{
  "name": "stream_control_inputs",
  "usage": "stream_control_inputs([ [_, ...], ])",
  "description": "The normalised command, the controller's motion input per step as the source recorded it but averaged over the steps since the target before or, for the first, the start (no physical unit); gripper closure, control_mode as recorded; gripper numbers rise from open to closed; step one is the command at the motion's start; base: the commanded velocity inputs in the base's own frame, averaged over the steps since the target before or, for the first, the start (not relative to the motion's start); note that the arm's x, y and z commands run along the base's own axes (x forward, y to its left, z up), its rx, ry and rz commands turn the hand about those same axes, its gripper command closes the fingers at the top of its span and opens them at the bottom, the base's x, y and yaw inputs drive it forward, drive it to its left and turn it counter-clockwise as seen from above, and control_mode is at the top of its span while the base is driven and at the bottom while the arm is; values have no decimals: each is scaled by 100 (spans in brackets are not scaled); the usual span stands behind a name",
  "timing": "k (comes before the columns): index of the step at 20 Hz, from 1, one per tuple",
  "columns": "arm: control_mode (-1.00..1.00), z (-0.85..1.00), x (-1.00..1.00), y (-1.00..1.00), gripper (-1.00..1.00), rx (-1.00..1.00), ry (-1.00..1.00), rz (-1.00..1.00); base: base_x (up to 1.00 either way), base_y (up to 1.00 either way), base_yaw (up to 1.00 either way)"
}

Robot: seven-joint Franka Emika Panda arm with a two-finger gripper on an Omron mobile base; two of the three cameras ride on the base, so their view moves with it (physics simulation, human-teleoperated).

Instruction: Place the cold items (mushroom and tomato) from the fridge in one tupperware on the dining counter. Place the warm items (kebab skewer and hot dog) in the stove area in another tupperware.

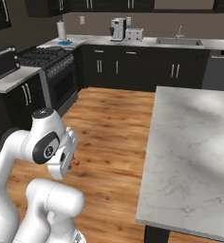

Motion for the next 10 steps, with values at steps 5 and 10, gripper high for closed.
stream_control_inputs([
  [5,100,0,0,0,100,0,0,0,-100,0,-29],
  [10,100,0,0,0,100,0,0,0,-35,-21,-19],
])
